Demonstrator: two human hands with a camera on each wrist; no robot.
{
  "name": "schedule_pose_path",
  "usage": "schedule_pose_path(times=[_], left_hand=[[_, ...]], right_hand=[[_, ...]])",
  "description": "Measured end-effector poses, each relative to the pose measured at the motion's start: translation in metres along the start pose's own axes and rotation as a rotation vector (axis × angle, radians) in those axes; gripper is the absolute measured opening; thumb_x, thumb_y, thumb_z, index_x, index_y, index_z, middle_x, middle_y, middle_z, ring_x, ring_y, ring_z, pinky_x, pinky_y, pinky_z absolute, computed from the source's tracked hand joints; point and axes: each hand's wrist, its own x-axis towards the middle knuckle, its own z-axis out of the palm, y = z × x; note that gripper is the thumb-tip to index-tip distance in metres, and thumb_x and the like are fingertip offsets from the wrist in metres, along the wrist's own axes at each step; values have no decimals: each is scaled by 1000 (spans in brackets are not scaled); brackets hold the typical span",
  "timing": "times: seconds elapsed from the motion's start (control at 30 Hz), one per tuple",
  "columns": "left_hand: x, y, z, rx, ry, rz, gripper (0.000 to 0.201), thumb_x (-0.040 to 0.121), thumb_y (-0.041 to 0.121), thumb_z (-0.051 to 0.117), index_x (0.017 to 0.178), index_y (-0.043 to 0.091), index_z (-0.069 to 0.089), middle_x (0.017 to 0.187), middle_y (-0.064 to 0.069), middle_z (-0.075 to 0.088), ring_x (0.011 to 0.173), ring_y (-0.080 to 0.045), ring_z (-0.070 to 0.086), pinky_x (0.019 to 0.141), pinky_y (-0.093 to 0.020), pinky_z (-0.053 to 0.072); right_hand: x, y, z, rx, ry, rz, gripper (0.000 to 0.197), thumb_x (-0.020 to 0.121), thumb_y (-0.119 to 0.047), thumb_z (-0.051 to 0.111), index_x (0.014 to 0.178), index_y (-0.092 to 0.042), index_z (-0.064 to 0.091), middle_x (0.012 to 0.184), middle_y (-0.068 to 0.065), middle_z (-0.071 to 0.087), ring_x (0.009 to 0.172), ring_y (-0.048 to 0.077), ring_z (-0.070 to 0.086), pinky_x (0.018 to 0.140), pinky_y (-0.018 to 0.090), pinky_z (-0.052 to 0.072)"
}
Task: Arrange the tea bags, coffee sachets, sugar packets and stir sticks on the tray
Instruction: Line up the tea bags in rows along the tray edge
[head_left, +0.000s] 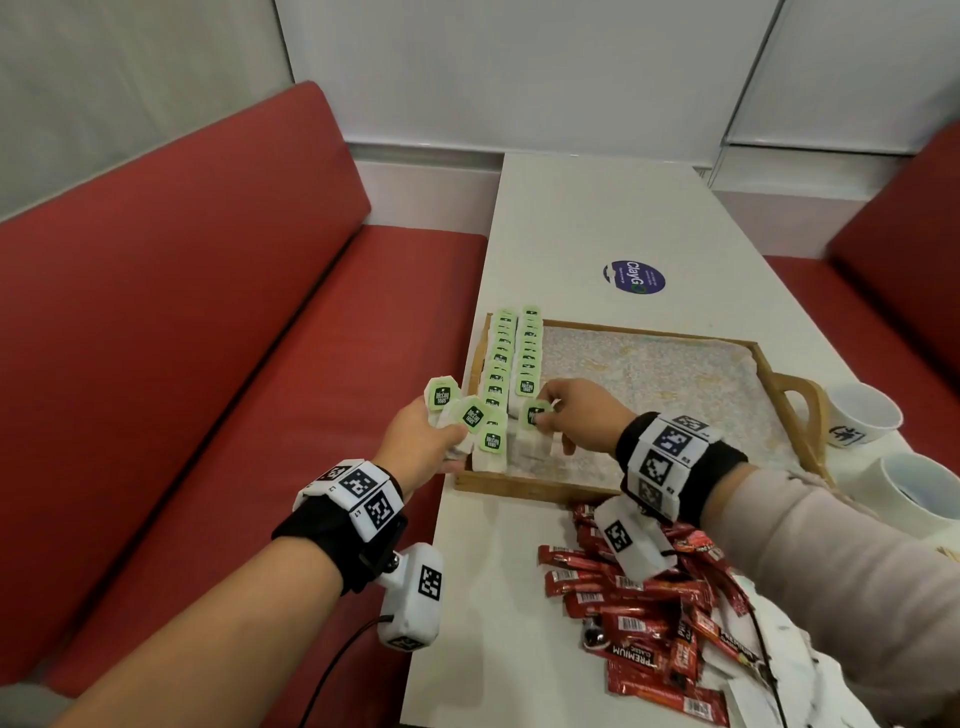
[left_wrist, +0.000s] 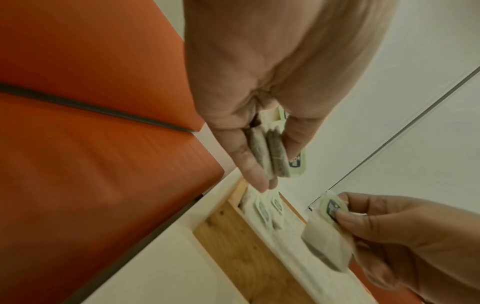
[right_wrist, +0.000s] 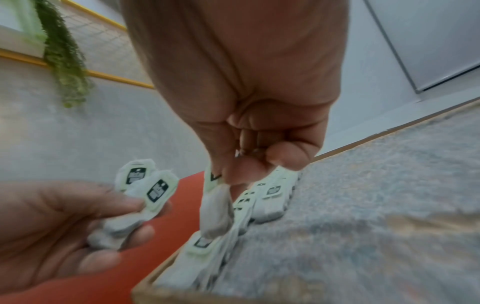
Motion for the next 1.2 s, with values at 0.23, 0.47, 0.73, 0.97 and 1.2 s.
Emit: schedule_pose_path(times=[0.23,0.47,0.73,0.97,1.2], left_hand=[[28,9,6,-16,3,-6,23,91,-3,54,108,13,54,108,-10,67,90,-24,68,69,-32,59],[51,12,10,-37,4,-28,30,90,-1,56,119,8,52,115,-14,65,99,-30,67,82,-47,57],[62,13,16,-36,6,-37,29,91,0,56,118,9,52,117,-13,64,99,-30,67,73,-35,59],[65,12,15,-33,16,-31,28,91,0,56,117,9,52,116,-13,65,97,-30,67,74,-36,59],[68,12,15,-42,15,-38,27,90,0,57,116,9,52,115,-13,65,96,-29,68,71,-34,59]], right_hand=[[40,8,-8,37,-37,74,17,94,-14,55,109,-16,48,86,6,65,48,13,57,44,18,37],[65,7,-5,-120,-138,108,19,92,-16,59,104,-2,62,85,8,65,50,14,53,50,23,42],[85,3,-9,-193,-60,94,13,86,-17,68,86,-9,58,82,9,55,70,21,50,64,32,45],[87,5,-8,-199,7,69,18,83,-20,71,84,-12,55,85,7,60,80,20,57,71,33,48],[82,0,-11,-273,4,-57,22,80,-23,73,87,-16,54,80,-3,54,77,17,52,61,27,40]])
